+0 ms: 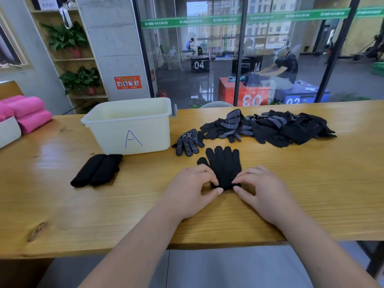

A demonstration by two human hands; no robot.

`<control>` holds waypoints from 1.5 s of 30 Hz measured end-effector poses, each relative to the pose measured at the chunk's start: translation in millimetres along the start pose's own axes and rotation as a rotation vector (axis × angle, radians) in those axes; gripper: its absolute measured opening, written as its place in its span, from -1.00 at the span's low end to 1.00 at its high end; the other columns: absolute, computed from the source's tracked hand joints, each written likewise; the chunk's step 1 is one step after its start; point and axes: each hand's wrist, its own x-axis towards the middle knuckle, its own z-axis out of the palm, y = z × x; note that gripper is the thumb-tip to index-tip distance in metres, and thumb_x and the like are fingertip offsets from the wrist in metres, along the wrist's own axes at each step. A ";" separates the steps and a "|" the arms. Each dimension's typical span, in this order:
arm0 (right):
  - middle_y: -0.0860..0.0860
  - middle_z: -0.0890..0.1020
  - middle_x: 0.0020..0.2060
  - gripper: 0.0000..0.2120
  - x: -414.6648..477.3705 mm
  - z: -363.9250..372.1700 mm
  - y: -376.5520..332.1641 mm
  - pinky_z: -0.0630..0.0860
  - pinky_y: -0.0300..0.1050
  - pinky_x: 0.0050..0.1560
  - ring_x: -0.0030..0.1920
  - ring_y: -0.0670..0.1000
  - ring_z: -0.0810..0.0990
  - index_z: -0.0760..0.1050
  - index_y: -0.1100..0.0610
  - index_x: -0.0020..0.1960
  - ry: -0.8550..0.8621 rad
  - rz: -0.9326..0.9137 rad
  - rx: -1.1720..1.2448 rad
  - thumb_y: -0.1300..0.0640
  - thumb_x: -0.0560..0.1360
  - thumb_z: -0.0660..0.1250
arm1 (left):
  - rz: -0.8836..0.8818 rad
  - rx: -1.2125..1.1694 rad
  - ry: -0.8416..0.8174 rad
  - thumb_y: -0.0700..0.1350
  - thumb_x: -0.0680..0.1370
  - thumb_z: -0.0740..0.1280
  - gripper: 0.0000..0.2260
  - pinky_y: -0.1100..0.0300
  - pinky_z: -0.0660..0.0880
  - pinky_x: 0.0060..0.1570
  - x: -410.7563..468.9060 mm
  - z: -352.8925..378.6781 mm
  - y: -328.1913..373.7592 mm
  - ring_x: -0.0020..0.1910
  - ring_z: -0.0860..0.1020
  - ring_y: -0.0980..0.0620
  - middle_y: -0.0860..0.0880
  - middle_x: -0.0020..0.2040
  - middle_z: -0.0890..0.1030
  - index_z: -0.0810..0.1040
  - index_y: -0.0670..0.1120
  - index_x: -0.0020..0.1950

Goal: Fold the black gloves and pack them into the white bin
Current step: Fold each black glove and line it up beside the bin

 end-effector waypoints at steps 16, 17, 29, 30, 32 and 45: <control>-0.31 0.54 -0.11 -0.85 -0.3 -3.6 -1.3 0.41 -0.24 -0.02 0.00 -0.22 0.47 0.60 -0.27 0.10 -0.014 0.099 0.139 -0.14 0.55 0.46 | -0.061 0.000 0.024 0.05 0.60 0.44 -0.93 0.08 0.48 0.19 1.2 -3.0 1.7 0.05 0.50 0.19 0.22 -0.03 0.63 0.65 0.11 0.06; -0.30 0.55 -0.12 -0.85 0.0 -3.5 -0.4 0.36 -0.28 -0.05 -0.04 -0.22 0.49 0.60 -0.28 0.10 -0.011 0.137 0.175 -0.12 0.55 0.47 | -0.080 -0.025 0.027 0.06 0.60 0.44 -0.94 0.09 0.47 0.19 0.5 -3.4 2.1 0.05 0.50 0.20 0.22 -0.05 0.62 0.65 0.12 0.05; -0.21 0.56 -0.20 -0.74 1.4 0.6 -3.1 0.50 -0.13 -0.23 -0.27 -0.16 0.51 0.45 -0.26 0.14 0.062 0.170 0.108 -0.12 0.54 0.49 | -0.112 -0.009 0.012 0.04 0.61 0.44 -0.87 0.17 0.42 0.03 4.0 -0.3 2.9 -0.04 0.47 0.20 0.22 -0.13 0.57 0.49 0.19 0.03; -0.20 0.52 -0.19 -0.80 0.1 2.4 -3.4 0.48 -0.14 -0.26 -0.27 -0.17 0.48 0.52 -0.26 0.13 0.075 0.137 0.047 -0.11 0.55 0.47 | -0.080 0.037 0.016 0.04 0.61 0.42 -0.93 0.14 0.44 0.08 4.7 1.3 1.5 -0.02 0.45 0.19 0.22 -0.12 0.55 0.56 0.19 0.05; -0.18 0.48 -0.15 -0.87 -1.3 5.9 -3.9 0.45 -0.16 -0.31 -0.25 -0.17 0.46 0.66 -0.22 0.12 0.094 0.108 -0.066 -0.11 0.58 0.41 | -0.052 0.093 0.032 0.06 0.62 0.40 -0.92 0.09 0.45 0.16 5.6 5.1 -1.7 0.04 0.43 0.17 0.23 -0.06 0.52 0.67 0.17 0.08; -0.34 0.59 0.26 -0.66 2.6 5.4 -2.0 0.51 -0.11 0.20 0.23 -0.16 0.44 0.60 -0.17 0.32 0.007 0.067 -0.150 -0.22 0.59 0.32 | -0.063 0.130 0.001 0.09 0.66 0.35 -0.77 0.07 0.41 0.35 5.6 5.2 -0.9 0.27 0.47 0.22 0.26 0.27 0.64 0.70 0.14 0.26</control>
